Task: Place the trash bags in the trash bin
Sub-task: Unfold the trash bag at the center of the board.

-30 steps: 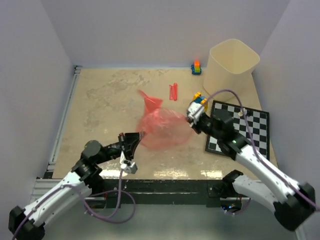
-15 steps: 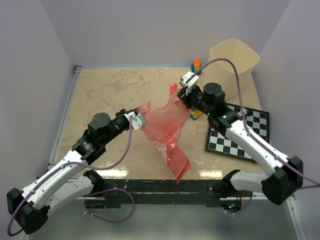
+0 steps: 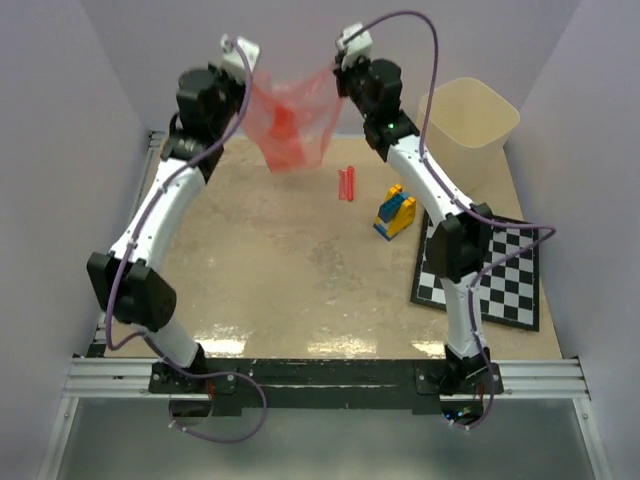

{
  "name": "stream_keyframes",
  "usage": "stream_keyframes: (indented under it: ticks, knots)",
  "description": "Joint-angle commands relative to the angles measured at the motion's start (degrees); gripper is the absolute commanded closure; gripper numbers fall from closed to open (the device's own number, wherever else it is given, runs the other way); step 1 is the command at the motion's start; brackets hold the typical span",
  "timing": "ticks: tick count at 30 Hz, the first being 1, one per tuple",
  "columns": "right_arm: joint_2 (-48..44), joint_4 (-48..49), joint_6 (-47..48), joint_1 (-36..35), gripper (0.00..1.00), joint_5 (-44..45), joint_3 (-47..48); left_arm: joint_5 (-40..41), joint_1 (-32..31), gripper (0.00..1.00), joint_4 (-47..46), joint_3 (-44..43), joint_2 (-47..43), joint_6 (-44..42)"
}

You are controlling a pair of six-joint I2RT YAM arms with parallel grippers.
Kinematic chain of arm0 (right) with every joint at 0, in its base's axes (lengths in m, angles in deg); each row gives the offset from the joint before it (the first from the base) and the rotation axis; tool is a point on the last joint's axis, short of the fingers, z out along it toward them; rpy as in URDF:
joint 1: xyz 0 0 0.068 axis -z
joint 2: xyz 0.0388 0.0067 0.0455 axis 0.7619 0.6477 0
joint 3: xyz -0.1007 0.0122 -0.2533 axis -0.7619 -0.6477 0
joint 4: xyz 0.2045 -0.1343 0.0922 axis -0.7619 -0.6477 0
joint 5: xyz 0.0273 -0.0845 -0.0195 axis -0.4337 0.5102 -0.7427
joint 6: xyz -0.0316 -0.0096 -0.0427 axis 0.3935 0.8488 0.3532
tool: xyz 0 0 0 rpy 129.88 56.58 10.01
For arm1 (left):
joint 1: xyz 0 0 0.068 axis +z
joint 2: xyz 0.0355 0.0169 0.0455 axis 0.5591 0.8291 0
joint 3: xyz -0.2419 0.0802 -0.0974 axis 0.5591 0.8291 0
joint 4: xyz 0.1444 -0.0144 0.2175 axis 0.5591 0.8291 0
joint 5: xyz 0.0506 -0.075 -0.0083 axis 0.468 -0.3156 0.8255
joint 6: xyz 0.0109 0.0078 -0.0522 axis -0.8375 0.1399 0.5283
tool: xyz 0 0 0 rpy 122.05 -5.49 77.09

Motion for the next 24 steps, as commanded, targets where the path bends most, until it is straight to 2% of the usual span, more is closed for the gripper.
stream_keyframes:
  ticks: [1, 2, 3, 4, 6, 7, 9, 11, 12, 13, 15, 16, 17, 18, 20, 22, 24]
  knots:
    - [-3.2, 19.4, -3.3, -0.5, 1.0, -0.7, 24.7, -8.5, -0.4, 1.0, -3.4, -33.0, 6.7, 7.0]
    - [-6.3, 26.5, -4.2, -0.6, 1.0, -2.1, 21.8, -10.6, -0.5, 1.0, -6.7, -37.2, 7.5, 8.5]
    - [-9.7, 35.9, -4.1, -1.1, 1.0, -3.6, 15.9, -12.8, -0.8, 1.0, -11.5, -37.7, 6.8, 9.8]
    - [-13.6, 44.5, -2.8, -1.9, 0.99, -4.6, 10.4, -14.5, -1.5, 1.0, -19.2, -34.8, 4.6, 10.1]
    - [-19.2, 53.1, 2.0, -3.7, 0.99, -7.3, -0.2, -15.9, -5.3, 1.0, -36.7, -20.2, -1.2, 4.0]
    - [-21.6, 54.1, 4.8, -4.4, 0.99, -8.9, -4.4, -17.9, -7.8, 1.0, -45.4, -13.4, -3.5, -3.2]
    - [-24.9, 55.6, 7.7, -5.1, 0.99, -9.0, -15.5, -21.5, -12.6, 1.0, -52.4, -0.6, -6.3, -16.5]
    - [-28.2, 54.8, 12.3, -5.0, 1.0, -7.4, -31.6, -22.0, -14.9, 1.0, -58.3, 17.1, -10.7, -20.4]
    - [-31.4, 47.7, 14.2, -5.1, 1.0, -4.2, -39.9, -23.3, -16.2, 1.0, -55.7, 28.4, -15.3, -23.2]
    - [-35.9, 36.2, 14.3, -5.0, 1.0, -5.7, -49.4, -27.9, -17.8, 1.0, -44.1, 40.1, -22.0, -30.6]
    - [-53.7, 5.7, 25.1, -4.9, 1.0, -17.8, -65.8, -40.8, -19.4, 1.0, -12.8, 57.0, -44.8, -55.2]
    - [-63.8, -8.4, 27.3, -4.8, 1.0, -22.3, -72.5, -42.2, -19.3, 1.0, -9.0, 64.3, -55.3, -58.3]
    - [-76.0, -14.4, 28.0, -4.8, 1.0, -24.1, -76.5, -41.7, -19.3, 1.0, -12.4, 71.6, -66.6, -51.9]
    - [-86.0, -16.4, 28.0, -4.9, 1.0, -26.0, -80.3, -41.8, -19.5, 1.0, -13.3, 75.1, -74.5, -45.2]
    - [-101.4, -14.4, 27.5, -4.9, 1.0, -26.4, -83.9, -46.7, -19.4, 1.0, -5.6, 75.9, -83.2, -43.7]
    - [-105.2, -12.7, 30.1, -4.9, 1.0, -25.7, -85.9, -48.1, -19.5, 1.0, 2.5, 72.5, -82.0, -42.6]
    - [-100.7, -11.2, 28.0, -4.9, 1.0, -23.4, -84.9, -45.3, -19.5, 1.0, 7.9, 67.5, -76.3, -38.4]
